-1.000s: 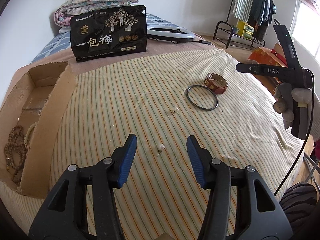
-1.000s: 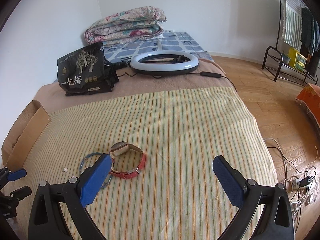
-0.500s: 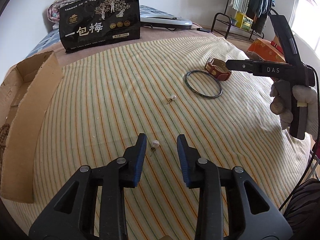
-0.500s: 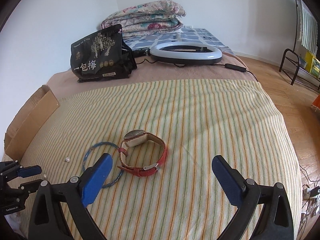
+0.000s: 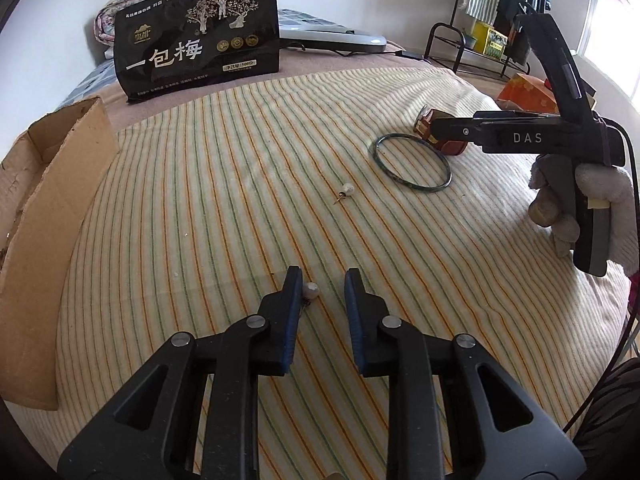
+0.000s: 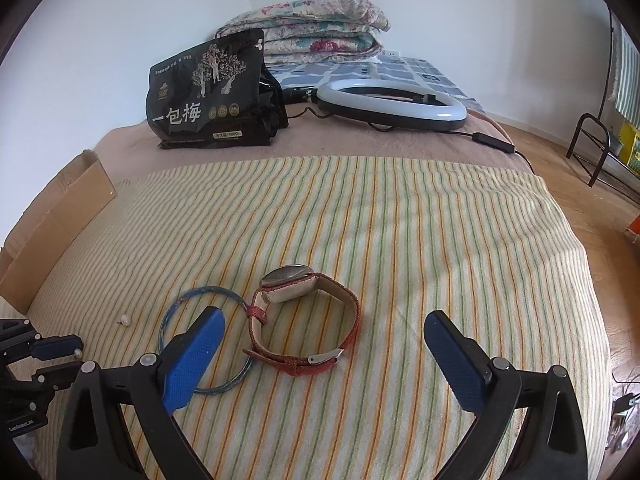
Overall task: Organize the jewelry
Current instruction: 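Grasp the pearl bead with the left tool while the right tool grasps the red-strap watch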
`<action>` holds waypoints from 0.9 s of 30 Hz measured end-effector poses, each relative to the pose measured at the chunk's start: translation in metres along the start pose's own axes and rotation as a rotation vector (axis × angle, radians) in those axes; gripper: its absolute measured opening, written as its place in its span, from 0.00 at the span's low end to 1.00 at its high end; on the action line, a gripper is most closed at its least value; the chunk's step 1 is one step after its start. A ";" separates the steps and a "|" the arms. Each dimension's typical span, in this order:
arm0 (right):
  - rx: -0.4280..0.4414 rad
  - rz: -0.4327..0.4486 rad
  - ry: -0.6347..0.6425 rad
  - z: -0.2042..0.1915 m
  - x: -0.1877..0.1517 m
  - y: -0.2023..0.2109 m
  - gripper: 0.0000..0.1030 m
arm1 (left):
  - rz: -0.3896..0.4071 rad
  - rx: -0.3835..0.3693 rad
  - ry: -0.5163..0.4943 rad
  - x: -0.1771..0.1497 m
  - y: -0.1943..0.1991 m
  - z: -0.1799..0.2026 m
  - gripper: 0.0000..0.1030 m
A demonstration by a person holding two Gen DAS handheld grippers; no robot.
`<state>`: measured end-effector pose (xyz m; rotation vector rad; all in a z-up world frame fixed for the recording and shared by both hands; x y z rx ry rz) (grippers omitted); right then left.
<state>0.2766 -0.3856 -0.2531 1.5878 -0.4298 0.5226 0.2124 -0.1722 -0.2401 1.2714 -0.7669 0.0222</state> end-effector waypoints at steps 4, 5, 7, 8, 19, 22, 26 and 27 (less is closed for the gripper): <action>-0.003 -0.003 -0.002 0.001 0.000 -0.003 0.96 | 0.005 0.009 0.006 -0.001 -0.001 -0.001 0.12; -0.001 -0.005 -0.003 0.001 0.000 -0.004 0.95 | 0.006 0.009 0.008 -0.001 -0.001 -0.002 0.10; 0.002 -0.016 -0.005 0.001 0.000 -0.006 0.87 | 0.007 0.013 0.010 -0.001 -0.002 -0.002 0.08; 0.003 -0.022 -0.005 0.001 0.000 -0.007 0.85 | 0.008 0.015 0.010 -0.001 -0.002 -0.003 0.07; 0.045 -0.023 -0.005 -0.005 0.000 -0.006 0.60 | 0.013 0.018 0.013 0.000 0.001 -0.004 0.06; 0.041 -0.008 -0.014 -0.005 0.001 -0.001 0.60 | 0.021 0.019 0.016 0.000 0.005 -0.005 0.06; 0.043 0.014 -0.029 -0.004 0.002 0.011 0.60 | 0.040 0.015 0.025 0.002 0.015 -0.008 0.06; 0.042 0.018 -0.029 -0.004 0.002 0.014 0.60 | 0.046 0.015 0.026 0.003 0.018 -0.008 0.06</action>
Point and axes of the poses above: each gripper's, at about its wrist camera, not at the fingertips, and y roughly against the way its jaws point, z to its right, x to its top, the point moved 4 cm from there along -y, roughly the way its jaws point, and after that the axes turned 5 degrees about -z, right-handed, at the moved point
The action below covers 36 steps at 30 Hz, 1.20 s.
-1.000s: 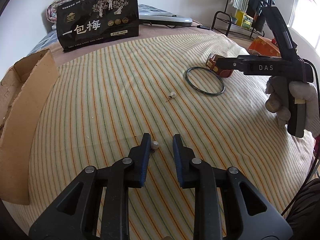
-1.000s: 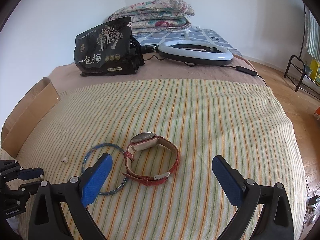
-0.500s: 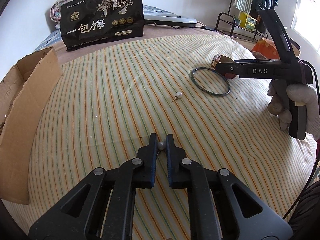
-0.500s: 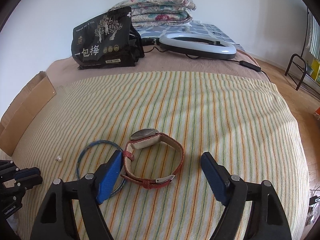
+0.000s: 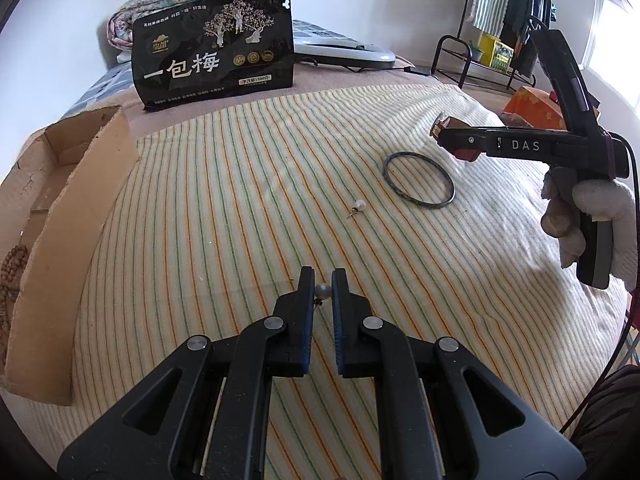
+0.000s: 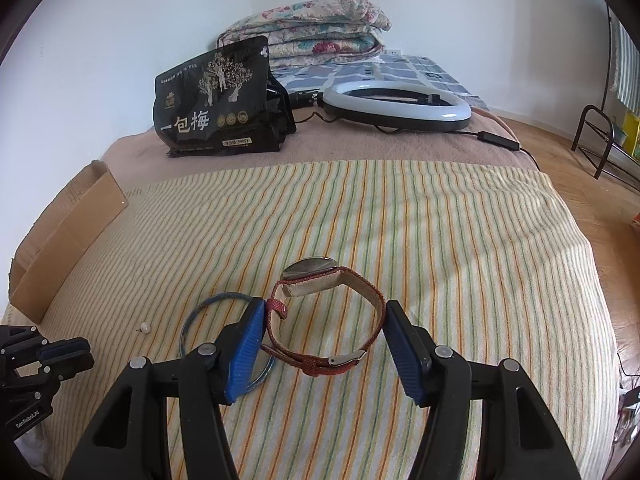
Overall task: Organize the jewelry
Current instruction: 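Grasp the pearl bead with the left tool while the right tool grasps the red-strap watch, then carry the bead with the left tool while the right tool carries the watch to the box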
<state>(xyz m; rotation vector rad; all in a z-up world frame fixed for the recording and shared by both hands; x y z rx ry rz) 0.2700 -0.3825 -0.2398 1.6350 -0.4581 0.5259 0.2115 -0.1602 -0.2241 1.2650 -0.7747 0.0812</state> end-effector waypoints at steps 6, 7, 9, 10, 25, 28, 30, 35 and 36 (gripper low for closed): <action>-0.001 0.033 0.008 -0.008 0.006 0.023 0.60 | 0.035 -0.004 0.014 0.003 0.019 -0.005 0.06; 0.000 0.040 0.011 -0.010 0.007 0.027 0.60 | 0.041 -0.003 0.016 0.004 0.023 -0.006 0.06; 0.004 0.049 0.016 -0.015 0.010 0.034 0.60 | 0.053 -0.002 0.022 0.005 0.030 -0.008 0.06; 0.006 0.054 0.019 -0.018 0.011 0.037 0.60 | 0.058 -0.003 0.024 0.005 0.033 -0.009 0.06; 0.057 0.116 0.093 -0.085 0.039 0.070 0.60 | 0.134 0.036 0.068 0.008 0.083 -0.049 0.06; 0.073 0.127 0.105 -0.102 0.046 0.071 0.60 | 0.151 0.051 0.081 0.008 0.093 -0.063 0.06; 0.084 0.131 0.114 -0.112 0.050 0.071 0.60 | 0.159 0.061 0.094 0.007 0.099 -0.074 0.06; 0.120 0.137 0.135 -0.142 0.059 0.069 0.60 | 0.167 0.086 0.127 0.004 0.108 -0.101 0.06; 0.125 0.138 0.139 -0.148 0.061 0.069 0.60 | 0.169 0.091 0.132 0.002 0.110 -0.106 0.06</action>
Point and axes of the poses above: each gripper's, at about its wrist camera, not at the fingertips, and y roughly against the way its jaws point, z to its right, x to its top, the point moved 4 cm from there along -y, roughly the way its jaws point, and after that the axes turned 5 degrees about -z, right-handed, at the moved point
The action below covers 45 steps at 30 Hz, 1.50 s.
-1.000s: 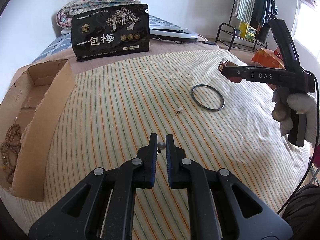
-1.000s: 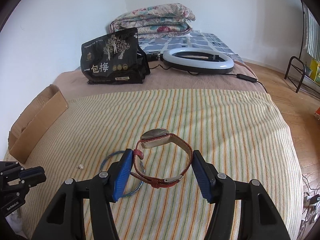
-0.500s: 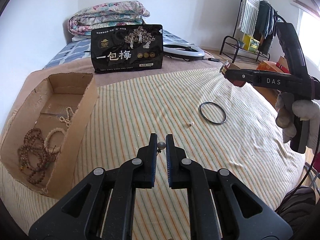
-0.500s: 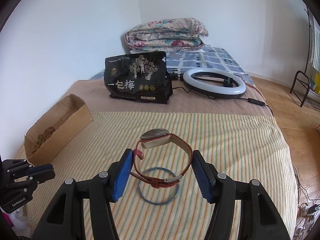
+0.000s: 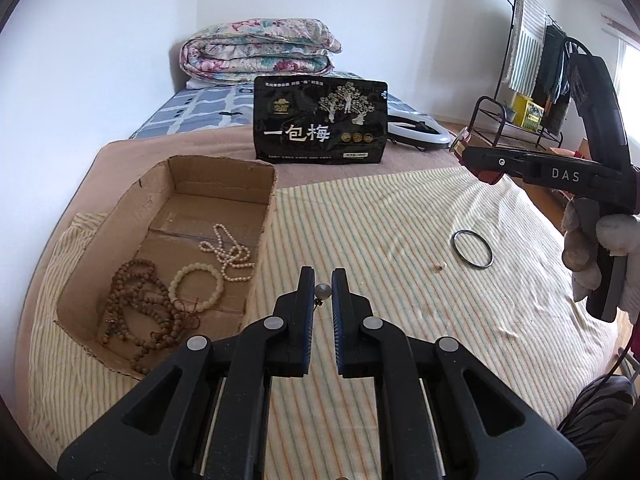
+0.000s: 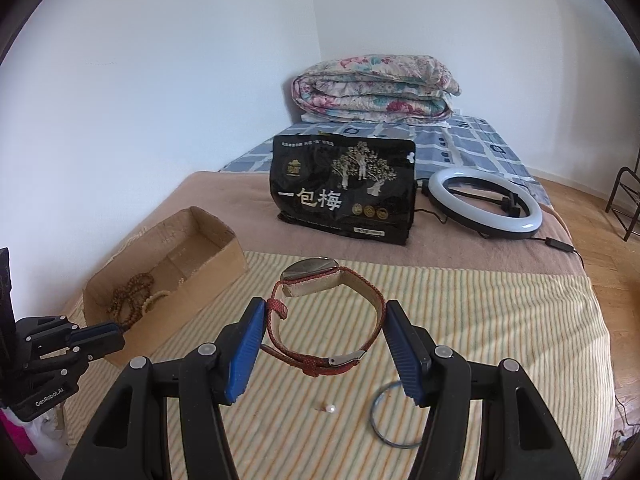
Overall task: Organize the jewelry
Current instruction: 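Carry the bead with the left tool while the right tool carries the watch to the box, then open the left tool over the box while the right tool releases the watch inside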
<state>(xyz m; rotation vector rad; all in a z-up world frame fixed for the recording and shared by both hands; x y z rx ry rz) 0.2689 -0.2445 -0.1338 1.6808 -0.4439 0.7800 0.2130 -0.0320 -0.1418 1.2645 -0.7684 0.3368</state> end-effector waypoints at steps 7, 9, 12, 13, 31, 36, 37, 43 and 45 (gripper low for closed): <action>0.042 0.007 0.028 -0.041 0.017 -0.012 0.60 | 0.011 0.031 0.040 -0.003 0.011 -0.033 0.06; 0.053 0.006 0.041 -0.054 0.022 -0.017 0.60 | 0.011 0.039 0.049 -0.004 0.012 -0.041 0.06; 0.072 0.006 0.056 -0.072 0.028 -0.025 0.60 | 0.010 0.051 0.057 -0.006 0.014 -0.053 0.06; 0.080 0.005 0.061 -0.078 0.030 -0.028 0.60 | 0.009 0.054 0.060 -0.007 0.014 -0.057 0.06; 0.146 -0.037 0.099 -0.146 0.051 -0.088 0.60 | -0.003 0.073 0.107 -0.011 0.007 -0.104 0.06; 0.163 -0.056 0.077 -0.150 0.055 -0.104 0.60 | -0.009 0.074 0.104 -0.012 0.003 -0.107 0.06; 0.163 -0.058 0.077 -0.151 0.055 -0.106 0.60 | -0.010 0.076 0.105 -0.012 0.003 -0.108 0.06; 0.171 -0.068 0.067 -0.155 0.056 -0.116 0.60 | -0.022 0.082 0.116 -0.012 -0.003 -0.112 0.06; 0.170 -0.070 0.069 -0.157 0.057 -0.118 0.60 | -0.019 0.082 0.115 -0.011 -0.004 -0.112 0.06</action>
Point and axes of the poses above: each gripper's, at about its wrist camera, not at the fingertips, and y roughly against the way its jaws point, z to its right, x to its top, the point moved 4 cm from there along -y, roughly the way its jaws point, and after that the axes turned 5 degrees about -z, right-handed, at the moved point
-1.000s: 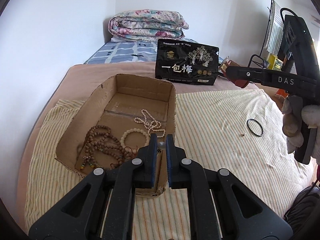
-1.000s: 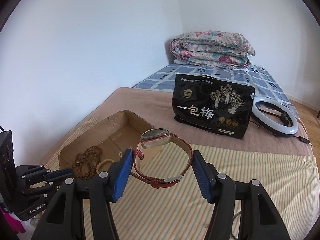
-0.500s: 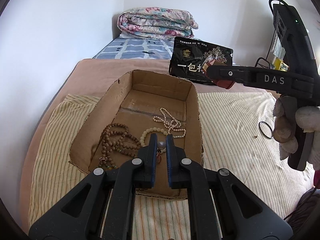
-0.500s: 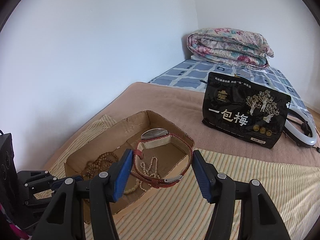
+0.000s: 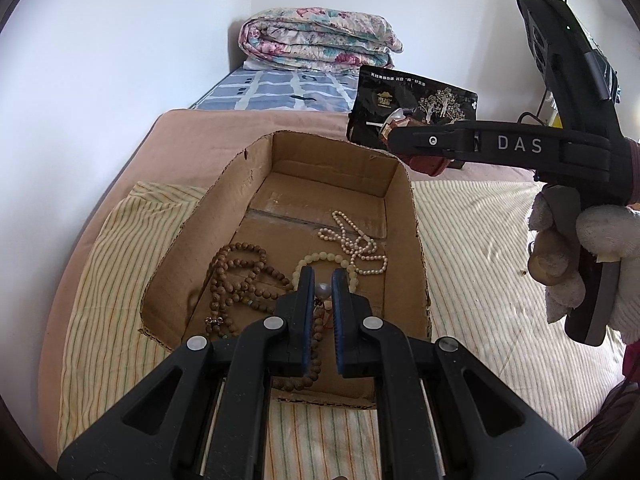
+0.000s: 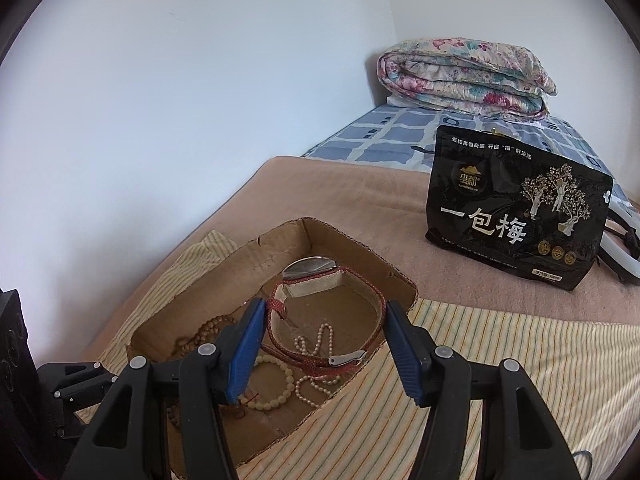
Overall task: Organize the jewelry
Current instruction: 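Open the left tool over the box while the right tool releases the watch inside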
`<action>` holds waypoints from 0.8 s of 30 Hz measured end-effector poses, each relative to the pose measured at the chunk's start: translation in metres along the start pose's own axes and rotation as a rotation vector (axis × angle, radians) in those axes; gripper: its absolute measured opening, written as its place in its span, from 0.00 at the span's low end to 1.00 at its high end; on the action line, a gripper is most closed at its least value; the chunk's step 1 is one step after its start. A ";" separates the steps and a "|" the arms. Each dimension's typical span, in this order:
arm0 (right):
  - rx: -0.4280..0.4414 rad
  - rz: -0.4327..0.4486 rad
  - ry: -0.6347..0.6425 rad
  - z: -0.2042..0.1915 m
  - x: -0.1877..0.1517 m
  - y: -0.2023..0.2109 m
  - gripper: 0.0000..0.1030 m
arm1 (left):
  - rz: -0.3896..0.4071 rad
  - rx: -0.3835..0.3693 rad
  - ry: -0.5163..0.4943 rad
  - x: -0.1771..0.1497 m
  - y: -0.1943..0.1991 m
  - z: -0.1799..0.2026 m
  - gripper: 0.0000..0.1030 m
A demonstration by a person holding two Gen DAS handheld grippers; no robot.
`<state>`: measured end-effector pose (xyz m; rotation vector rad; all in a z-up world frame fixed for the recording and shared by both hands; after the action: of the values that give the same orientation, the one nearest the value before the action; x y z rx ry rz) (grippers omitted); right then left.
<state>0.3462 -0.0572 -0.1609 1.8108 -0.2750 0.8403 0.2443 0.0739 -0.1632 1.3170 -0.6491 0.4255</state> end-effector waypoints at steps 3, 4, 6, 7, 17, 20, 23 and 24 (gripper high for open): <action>0.002 -0.002 0.002 -0.002 0.000 -0.003 0.60 | 0.003 0.000 -0.004 0.000 -0.001 0.000 0.07; 0.004 -0.004 0.003 -0.003 0.000 -0.003 0.61 | 0.003 0.002 -0.004 0.000 -0.001 0.000 0.07; 0.002 -0.001 0.002 -0.003 0.001 -0.004 0.61 | -0.002 0.007 -0.002 0.000 -0.003 -0.001 0.07; -0.001 0.003 0.000 -0.003 0.001 -0.004 0.66 | -0.005 0.007 0.001 0.000 -0.004 -0.002 0.07; -0.027 0.035 -0.010 0.001 0.002 0.010 0.89 | -0.001 0.005 0.031 0.001 -0.003 -0.004 0.56; -0.035 0.041 -0.013 0.004 0.000 0.016 0.92 | -0.002 0.007 0.030 0.001 -0.003 -0.004 0.56; -0.042 0.047 -0.010 0.006 -0.002 0.022 0.92 | -0.001 0.007 0.028 0.001 -0.002 -0.003 0.56; -0.048 0.049 -0.005 0.007 -0.003 0.023 0.92 | -0.001 0.008 0.027 0.001 -0.002 -0.002 0.56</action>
<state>0.3340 -0.0733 -0.1470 1.7673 -0.3410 0.8564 0.2470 0.0755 -0.1641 1.3165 -0.6250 0.4451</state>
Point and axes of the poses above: each gripper's, at about its wrist camera, not at the fingertips, and y roughly against the way its jaws point, z to its right, x to its top, the point moved 4 cm from there along -y, roughly the way its jaws point, and after that the axes turned 5 degrees about -z, right-handed, at the moved point
